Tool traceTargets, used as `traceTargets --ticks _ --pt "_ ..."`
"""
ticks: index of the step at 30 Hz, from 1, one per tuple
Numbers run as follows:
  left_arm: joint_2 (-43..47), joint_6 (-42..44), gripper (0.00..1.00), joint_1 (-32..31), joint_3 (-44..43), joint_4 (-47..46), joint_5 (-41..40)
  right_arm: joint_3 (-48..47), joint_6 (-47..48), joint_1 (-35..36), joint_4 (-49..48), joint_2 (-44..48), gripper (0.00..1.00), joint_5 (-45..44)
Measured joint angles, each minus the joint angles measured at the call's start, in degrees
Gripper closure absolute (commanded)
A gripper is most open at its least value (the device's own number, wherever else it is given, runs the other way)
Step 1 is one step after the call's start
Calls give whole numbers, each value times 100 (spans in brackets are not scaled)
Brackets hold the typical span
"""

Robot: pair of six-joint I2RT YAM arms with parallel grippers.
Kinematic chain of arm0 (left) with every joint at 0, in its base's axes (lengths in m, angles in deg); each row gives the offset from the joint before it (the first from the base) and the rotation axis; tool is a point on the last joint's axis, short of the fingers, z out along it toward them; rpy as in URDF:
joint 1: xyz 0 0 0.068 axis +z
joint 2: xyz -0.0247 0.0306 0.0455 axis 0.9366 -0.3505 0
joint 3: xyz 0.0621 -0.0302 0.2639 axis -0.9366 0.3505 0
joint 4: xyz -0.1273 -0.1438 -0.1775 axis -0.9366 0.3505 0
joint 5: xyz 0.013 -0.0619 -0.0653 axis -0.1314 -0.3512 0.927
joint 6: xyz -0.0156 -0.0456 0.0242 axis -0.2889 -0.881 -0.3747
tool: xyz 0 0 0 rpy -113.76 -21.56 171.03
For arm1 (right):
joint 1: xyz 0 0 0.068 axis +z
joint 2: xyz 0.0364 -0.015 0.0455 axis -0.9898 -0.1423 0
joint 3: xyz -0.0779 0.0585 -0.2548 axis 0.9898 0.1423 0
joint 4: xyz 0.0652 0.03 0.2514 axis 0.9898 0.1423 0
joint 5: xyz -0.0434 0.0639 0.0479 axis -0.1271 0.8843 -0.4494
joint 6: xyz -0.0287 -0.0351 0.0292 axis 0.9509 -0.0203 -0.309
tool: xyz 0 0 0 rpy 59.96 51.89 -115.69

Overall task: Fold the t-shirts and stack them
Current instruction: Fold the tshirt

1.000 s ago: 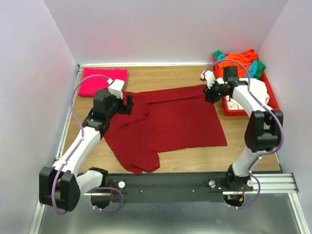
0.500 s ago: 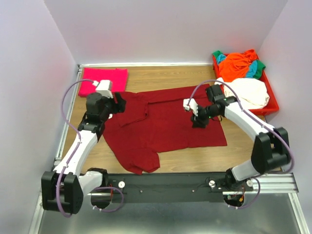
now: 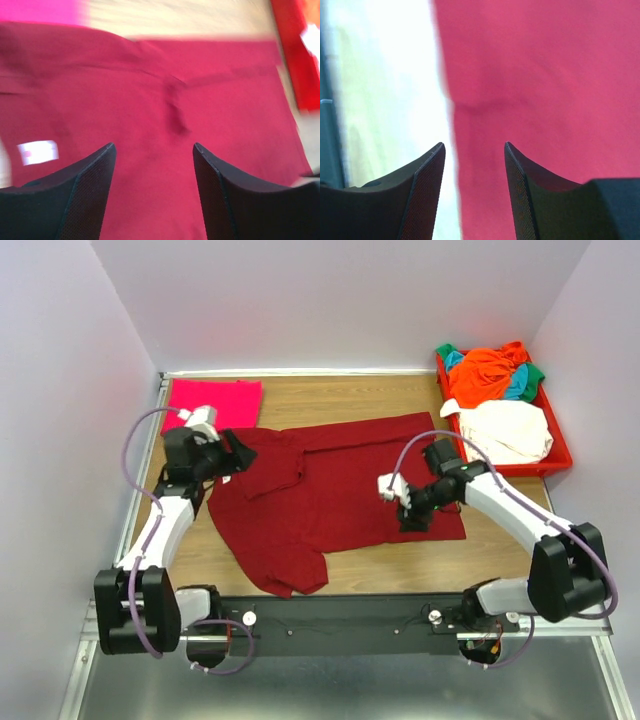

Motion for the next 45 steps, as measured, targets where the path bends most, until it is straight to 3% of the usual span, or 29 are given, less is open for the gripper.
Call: traceTargets --ticks 5,10,16,21,26,33,45 --pt "313 382 24 -1019 -205 564 -173 153 199 1576 48 33 42 103" --pt "1342 601 14 -1010 -588 846 -1193 -682 0 3191 -101 -719 43 98" --pt "2498 610 15 -1003 -800 868 -2184 -1749 -651 4946 -879 -1965 39 -155" --pt "3123 623 15 -1003 -798 1272 -2806 -1893 -1189 5982 -1261 -2518 37 -595" --pt "3626 706 15 -1003 -798 1602 -3115 -2031 -1585 6059 -1493 -3018 39 -1342" --pt "3860 833 15 -1003 -815 1788 -3204 -2031 -1749 6000 -1626 -3042 40 -1897" --pt "3934 811 16 -1003 -748 1816 -3108 -1777 -1639 5777 -1683 -2623 40 -2234"
